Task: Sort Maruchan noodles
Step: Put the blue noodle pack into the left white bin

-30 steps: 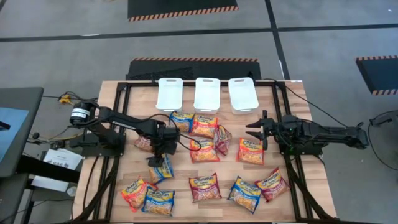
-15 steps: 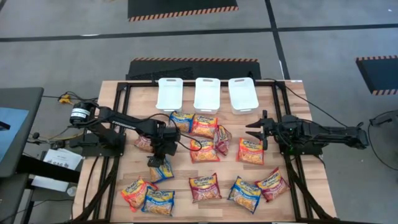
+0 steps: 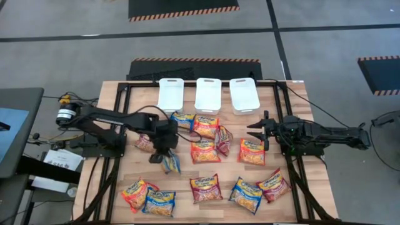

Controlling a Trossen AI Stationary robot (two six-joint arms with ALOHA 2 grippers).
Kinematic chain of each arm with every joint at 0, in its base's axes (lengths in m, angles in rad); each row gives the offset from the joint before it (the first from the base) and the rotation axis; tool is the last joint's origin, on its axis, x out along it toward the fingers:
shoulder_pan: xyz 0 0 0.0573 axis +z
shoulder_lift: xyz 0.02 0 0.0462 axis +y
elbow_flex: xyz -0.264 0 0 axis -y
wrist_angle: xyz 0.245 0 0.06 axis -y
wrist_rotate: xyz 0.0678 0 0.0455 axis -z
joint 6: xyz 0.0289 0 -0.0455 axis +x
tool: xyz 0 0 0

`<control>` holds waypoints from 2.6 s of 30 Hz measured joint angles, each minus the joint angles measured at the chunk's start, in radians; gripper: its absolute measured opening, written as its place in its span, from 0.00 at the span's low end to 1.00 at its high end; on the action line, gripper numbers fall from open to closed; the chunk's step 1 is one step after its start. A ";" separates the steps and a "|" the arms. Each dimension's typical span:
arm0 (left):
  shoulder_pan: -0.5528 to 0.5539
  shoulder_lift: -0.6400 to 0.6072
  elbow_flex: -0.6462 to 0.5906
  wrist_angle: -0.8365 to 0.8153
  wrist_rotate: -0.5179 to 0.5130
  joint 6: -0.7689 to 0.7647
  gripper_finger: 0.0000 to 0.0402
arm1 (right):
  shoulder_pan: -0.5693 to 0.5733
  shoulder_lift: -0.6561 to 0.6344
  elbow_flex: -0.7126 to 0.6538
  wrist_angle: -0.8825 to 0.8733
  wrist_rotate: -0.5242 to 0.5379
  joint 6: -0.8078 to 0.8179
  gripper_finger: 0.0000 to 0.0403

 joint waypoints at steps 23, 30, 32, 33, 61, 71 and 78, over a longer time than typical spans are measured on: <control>0.301 -0.400 0.006 0.209 -0.385 -0.047 0.00 | 0.000 0.000 0.000 0.000 0.000 0.000 0.40; 0.546 -0.349 0.007 0.357 -0.365 -0.008 0.00 | 0.000 0.000 0.000 0.000 0.000 0.000 0.40; 0.621 -0.316 0.007 0.402 -0.327 -0.018 0.00 | 0.000 0.000 0.000 0.000 0.000 0.000 0.40; 0.654 -0.299 0.007 0.426 -0.306 -0.024 0.00 | 0.000 0.000 0.000 0.000 0.000 0.000 0.40; 0.957 0.179 0.007 0.799 -0.118 -0.282 0.00 | 0.000 0.000 0.000 0.000 0.000 0.000 0.40; 0.963 0.218 0.007 0.794 -0.137 -0.310 0.00 | 0.000 0.000 0.000 0.000 0.000 0.000 0.40; 0.980 0.218 0.007 0.773 -0.119 -0.323 0.00 | 0.000 0.000 0.000 0.000 0.000 0.000 0.40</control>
